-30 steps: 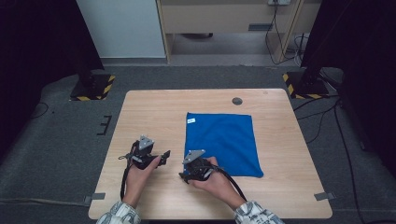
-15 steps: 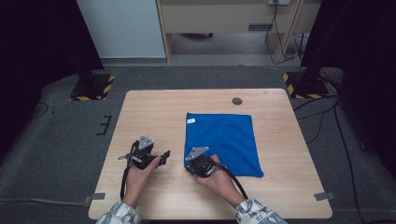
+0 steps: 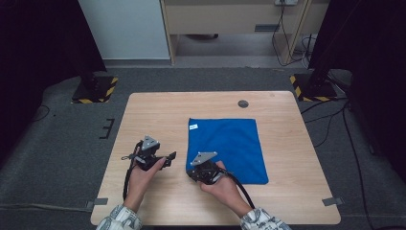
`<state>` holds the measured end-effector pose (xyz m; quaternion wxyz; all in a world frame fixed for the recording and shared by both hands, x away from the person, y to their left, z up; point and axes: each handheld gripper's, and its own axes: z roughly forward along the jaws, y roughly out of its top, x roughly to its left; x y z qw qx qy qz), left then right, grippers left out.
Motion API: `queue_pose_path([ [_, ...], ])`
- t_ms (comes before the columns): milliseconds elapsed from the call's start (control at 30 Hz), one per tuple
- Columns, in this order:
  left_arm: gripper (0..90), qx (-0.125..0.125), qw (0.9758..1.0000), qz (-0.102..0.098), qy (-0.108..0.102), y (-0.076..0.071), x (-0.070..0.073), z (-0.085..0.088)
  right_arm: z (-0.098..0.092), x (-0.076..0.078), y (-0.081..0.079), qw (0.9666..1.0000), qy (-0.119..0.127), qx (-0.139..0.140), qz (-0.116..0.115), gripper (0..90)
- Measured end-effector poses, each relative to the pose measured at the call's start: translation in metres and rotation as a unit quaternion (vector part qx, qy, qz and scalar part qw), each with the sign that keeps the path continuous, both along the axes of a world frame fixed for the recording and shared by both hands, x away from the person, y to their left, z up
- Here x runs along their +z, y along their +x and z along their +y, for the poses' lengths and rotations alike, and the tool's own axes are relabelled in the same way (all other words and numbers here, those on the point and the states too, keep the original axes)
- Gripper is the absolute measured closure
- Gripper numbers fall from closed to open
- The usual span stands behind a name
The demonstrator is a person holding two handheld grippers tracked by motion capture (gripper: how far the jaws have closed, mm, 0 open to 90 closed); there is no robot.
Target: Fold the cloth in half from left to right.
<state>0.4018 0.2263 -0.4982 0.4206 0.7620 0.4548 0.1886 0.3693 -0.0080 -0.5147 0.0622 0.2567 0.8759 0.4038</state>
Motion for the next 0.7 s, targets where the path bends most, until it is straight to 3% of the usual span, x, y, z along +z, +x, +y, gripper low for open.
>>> queue_pose_path([
  [133,17.4,-0.004,1.0000,-0.007,-0.004,0.011,0.010,-0.004,0.002,0.001,-0.006,1.0000,0.008,0.002,0.002,87.5],
  [300,17.7,-0.023,0.9996,-0.011,0.007,0.027,0.020,-0.014,0.008,0.000,-0.011,0.9999,0.011,0.006,0.004,87.5],
  [433,18.0,-0.042,0.9989,-0.004,0.020,0.042,0.020,-0.023,0.013,0.000,-0.016,0.9998,0.013,0.012,0.004,87.5],
  [700,19.6,-0.038,0.9989,-0.013,0.024,0.074,0.020,-0.032,0.016,-0.002,-0.020,0.9999,0.010,0.006,0.007,87.5],
])
